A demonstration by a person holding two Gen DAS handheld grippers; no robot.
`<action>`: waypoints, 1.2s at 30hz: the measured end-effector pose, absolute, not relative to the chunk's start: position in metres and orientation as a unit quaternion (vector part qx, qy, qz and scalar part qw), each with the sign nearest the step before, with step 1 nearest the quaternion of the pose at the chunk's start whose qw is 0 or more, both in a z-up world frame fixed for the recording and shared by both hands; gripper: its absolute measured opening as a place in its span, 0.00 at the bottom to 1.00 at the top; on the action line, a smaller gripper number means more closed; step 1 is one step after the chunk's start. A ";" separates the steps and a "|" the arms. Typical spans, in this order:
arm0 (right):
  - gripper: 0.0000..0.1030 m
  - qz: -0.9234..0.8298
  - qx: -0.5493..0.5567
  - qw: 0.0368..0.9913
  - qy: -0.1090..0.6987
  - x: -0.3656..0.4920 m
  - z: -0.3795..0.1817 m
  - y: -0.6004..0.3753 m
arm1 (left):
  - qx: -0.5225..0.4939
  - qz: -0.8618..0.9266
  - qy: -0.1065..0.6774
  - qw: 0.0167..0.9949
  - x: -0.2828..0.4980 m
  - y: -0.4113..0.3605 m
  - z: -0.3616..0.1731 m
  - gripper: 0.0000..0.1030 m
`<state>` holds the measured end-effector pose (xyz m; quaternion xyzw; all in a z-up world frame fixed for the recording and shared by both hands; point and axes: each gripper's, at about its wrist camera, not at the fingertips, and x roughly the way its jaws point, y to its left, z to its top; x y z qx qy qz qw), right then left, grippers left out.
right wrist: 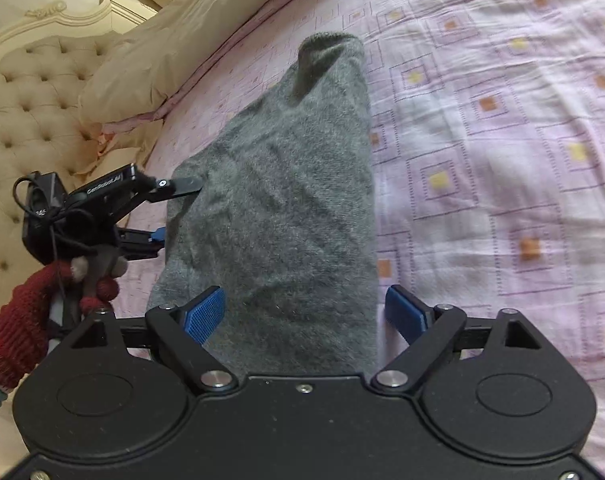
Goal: Fold small clothes
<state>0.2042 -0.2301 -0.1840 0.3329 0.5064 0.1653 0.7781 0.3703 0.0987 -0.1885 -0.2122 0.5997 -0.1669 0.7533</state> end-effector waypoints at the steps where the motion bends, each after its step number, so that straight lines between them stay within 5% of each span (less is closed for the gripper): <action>1: 0.92 0.170 0.341 0.776 0.503 0.206 -0.186 -0.228 | -0.212 -0.176 0.601 0.750 0.376 0.096 -0.190 0.77; 5: 0.96 0.187 0.356 0.767 0.500 0.215 -0.190 -0.218 | -0.230 -0.218 0.607 0.728 0.391 0.090 -0.195 0.76; 6: 0.96 0.191 0.355 0.764 0.503 0.216 -0.190 -0.215 | -0.243 -0.228 0.606 0.722 0.393 0.090 -0.197 0.68; 7: 0.94 0.192 0.355 0.762 0.507 0.216 -0.190 -0.213 | -0.257 -0.238 0.605 0.715 0.393 0.090 -0.200 0.40; 8: 0.89 0.188 0.354 0.760 0.512 0.217 -0.189 -0.211 | -0.258 -0.235 0.613 0.709 0.394 0.088 -0.203 0.28; 9: 0.56 0.183 0.350 0.758 0.519 0.217 -0.188 -0.210 | -0.251 -0.231 0.618 0.708 0.393 0.086 -0.204 0.26; 10: 0.38 0.179 0.342 0.755 0.531 0.218 -0.187 -0.209 | -0.245 -0.235 0.614 0.712 0.391 0.084 -0.202 0.26; 19: 0.36 0.165 0.312 0.760 0.545 0.178 -0.146 -0.202 | -0.212 -0.254 0.609 0.721 0.350 0.066 -0.168 0.25; 31: 0.36 0.127 0.323 0.730 0.589 0.030 -0.142 -0.265 | -0.194 -0.276 0.643 0.688 0.201 0.010 -0.158 0.26; 36: 0.50 0.107 0.296 0.740 0.594 0.009 -0.145 -0.280 | -0.120 -0.230 0.629 0.733 0.183 -0.002 -0.166 0.29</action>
